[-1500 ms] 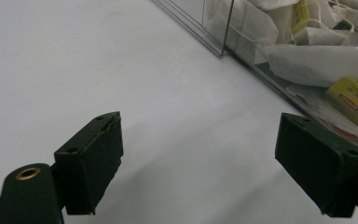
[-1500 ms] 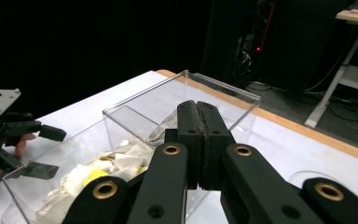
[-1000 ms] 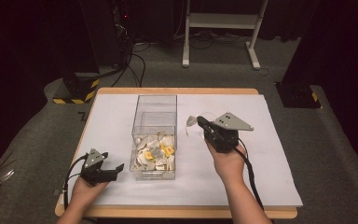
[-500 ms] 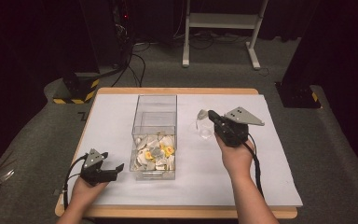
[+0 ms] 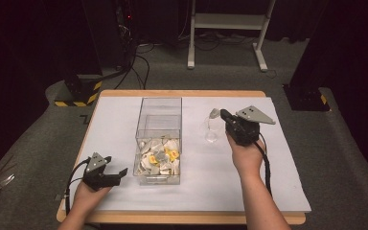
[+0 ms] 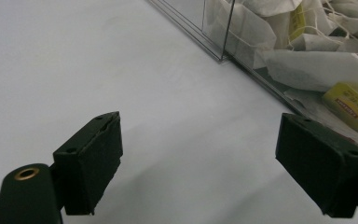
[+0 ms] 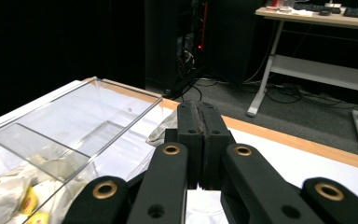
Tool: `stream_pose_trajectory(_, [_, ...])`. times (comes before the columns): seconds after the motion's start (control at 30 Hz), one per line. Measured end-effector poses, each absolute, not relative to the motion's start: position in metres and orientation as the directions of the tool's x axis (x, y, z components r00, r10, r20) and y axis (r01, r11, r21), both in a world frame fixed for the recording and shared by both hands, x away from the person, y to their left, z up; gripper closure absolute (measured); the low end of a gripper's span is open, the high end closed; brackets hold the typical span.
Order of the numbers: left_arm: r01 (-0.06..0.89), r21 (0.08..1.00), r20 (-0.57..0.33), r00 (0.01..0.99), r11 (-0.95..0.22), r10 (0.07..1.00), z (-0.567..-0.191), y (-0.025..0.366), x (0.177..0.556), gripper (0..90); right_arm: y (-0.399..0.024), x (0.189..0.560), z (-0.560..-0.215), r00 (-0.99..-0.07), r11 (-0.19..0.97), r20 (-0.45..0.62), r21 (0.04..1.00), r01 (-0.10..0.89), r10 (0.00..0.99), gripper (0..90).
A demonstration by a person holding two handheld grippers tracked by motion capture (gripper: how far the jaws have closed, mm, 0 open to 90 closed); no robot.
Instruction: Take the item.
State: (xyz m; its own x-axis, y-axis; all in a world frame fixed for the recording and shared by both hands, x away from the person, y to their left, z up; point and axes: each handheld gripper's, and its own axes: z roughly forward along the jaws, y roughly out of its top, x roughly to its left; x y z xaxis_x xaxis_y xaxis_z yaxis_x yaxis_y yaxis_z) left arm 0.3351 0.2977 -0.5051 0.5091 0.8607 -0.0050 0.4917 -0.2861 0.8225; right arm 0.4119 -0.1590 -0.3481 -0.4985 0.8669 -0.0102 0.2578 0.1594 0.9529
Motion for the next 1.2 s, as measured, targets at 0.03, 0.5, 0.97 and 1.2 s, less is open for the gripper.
stream_pose_trajectory(0.03, [0.495,0.821,-0.007,0.509,-0.286,0.861,-0.505,0.297,0.335,15.2,-0.159,0.413,-0.348,-0.497,0.159,-0.010,0.953,0.258,0.868,89.3])
stream_pose_trajectory(0.5, [0.484,0.828,-0.008,0.517,-0.285,0.856,-0.505,0.298,0.335,15.1,-0.163,0.432,-0.353,-0.463,0.177,-0.023,0.940,0.293,0.886,89.3])
stream_pose_trajectory(0.97, [0.487,0.826,-0.013,0.520,-0.284,0.854,-0.505,0.298,0.335,15.1,-0.167,0.451,-0.361,-0.419,0.189,-0.031,0.921,0.342,0.908,89.3])
stream_pose_trajectory(1.2, [0.486,0.826,-0.013,0.521,-0.284,0.854,-0.505,0.298,0.335,15.1,-0.164,0.455,-0.366,-0.416,0.208,-0.042,0.908,0.363,0.908,89.3])
